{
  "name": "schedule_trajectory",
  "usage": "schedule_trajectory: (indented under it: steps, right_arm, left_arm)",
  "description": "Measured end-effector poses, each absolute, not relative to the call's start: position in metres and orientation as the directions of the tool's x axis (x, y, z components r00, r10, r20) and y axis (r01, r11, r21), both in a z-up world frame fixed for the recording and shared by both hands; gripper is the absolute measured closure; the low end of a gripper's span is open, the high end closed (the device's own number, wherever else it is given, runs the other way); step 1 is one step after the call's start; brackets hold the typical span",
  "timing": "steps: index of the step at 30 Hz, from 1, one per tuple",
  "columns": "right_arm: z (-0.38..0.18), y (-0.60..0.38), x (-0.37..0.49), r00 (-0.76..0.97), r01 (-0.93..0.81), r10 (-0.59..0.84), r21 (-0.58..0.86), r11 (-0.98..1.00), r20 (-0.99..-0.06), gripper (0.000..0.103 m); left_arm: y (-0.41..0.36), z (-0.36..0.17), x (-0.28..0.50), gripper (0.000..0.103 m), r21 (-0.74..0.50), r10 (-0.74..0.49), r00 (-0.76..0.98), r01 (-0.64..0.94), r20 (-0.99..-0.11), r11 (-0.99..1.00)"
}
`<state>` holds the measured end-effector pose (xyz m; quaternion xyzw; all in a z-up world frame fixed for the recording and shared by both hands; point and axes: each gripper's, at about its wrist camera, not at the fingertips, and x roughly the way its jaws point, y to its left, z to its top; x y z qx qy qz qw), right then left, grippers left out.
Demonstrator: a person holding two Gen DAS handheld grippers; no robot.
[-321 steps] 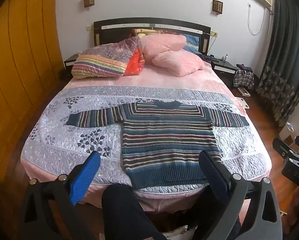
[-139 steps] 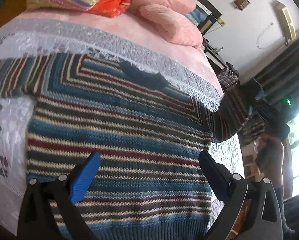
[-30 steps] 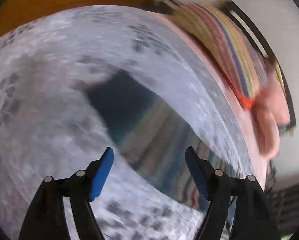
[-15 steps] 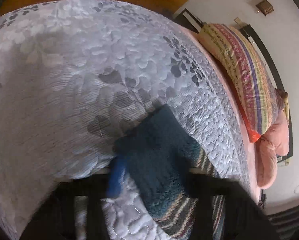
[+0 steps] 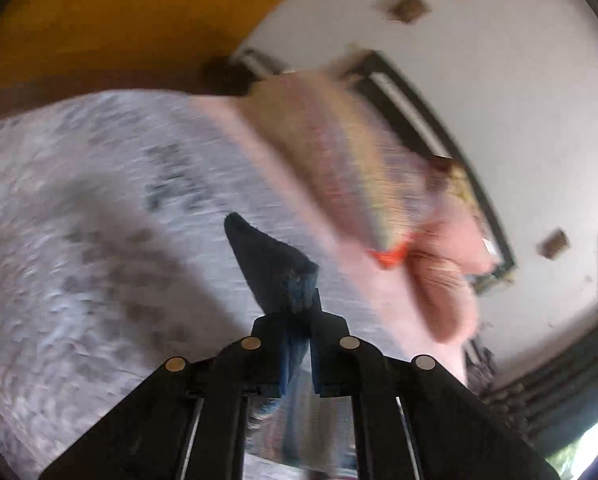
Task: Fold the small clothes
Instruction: 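Lift the other sleeve with the left gripper and fold it across the body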
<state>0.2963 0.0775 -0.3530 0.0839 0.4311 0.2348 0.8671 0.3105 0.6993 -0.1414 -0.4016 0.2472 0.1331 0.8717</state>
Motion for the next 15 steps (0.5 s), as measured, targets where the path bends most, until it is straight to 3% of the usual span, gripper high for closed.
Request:
schedule_trajectory:
  steps: [6, 15]
  right_arm:
    - [-0.333, 0.060, 0.281, 0.529, -0.342, 0.490, 0.353, 0.871, -0.693, 0.042]
    - [-0.329, 0.022, 0.275, 0.552, -0.290, 0.493, 0.399, 0.870, -0.672, 0.042]
  left_arm:
    - [0.623, -0.092, 0.345, 0.095, -0.655, -0.073, 0.873, -0.304, -0.483, 0.692]
    - [0.489, -0.096, 0.399, 0.096, -0.583, -0.185, 0.826, -0.199, -0.532, 0.788]
